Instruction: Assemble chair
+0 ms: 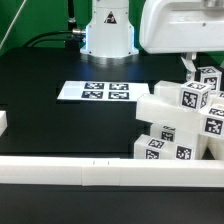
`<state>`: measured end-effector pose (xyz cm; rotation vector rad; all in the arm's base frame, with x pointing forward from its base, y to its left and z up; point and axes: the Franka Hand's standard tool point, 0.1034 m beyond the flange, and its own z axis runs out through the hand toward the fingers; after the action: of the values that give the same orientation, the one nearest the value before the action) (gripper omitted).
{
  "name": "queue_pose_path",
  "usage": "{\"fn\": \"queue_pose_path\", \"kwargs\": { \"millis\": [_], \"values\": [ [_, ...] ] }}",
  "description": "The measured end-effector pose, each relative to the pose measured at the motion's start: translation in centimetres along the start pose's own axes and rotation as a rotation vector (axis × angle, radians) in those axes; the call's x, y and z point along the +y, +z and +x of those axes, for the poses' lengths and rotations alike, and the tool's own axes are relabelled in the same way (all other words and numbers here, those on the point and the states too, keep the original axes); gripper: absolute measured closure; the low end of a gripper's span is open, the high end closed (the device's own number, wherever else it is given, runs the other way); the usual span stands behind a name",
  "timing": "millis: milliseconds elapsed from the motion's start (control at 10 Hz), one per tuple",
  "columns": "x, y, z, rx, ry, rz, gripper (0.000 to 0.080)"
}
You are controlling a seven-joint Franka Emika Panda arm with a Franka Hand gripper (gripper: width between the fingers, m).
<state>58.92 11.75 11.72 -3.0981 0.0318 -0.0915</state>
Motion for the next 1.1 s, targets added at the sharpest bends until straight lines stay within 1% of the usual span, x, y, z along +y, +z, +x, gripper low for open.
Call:
{"fn": "queue_pose_path", "kwargs": {
  "millis": [200,300,500,700,800,1100],
  "values": [
    [-0.27,-0.06,0.2,0.032,0.24,0.009,0.0517],
    [-0.12,-0.05,0.17,0.054,0.373,0.013,0.0517],
    [0.0,-0.06,0.22,0.05,0.442,0.018,0.0517],
    [0.15,-0.05,0.24,0.047,0.607,0.027,0.0515],
    [0.39,0.01,0.21,0.046,0.727,0.047,0.0515],
    [0.42,0.03,0.29,0.039,0.97,0.087,0.0515]
  ]
}}
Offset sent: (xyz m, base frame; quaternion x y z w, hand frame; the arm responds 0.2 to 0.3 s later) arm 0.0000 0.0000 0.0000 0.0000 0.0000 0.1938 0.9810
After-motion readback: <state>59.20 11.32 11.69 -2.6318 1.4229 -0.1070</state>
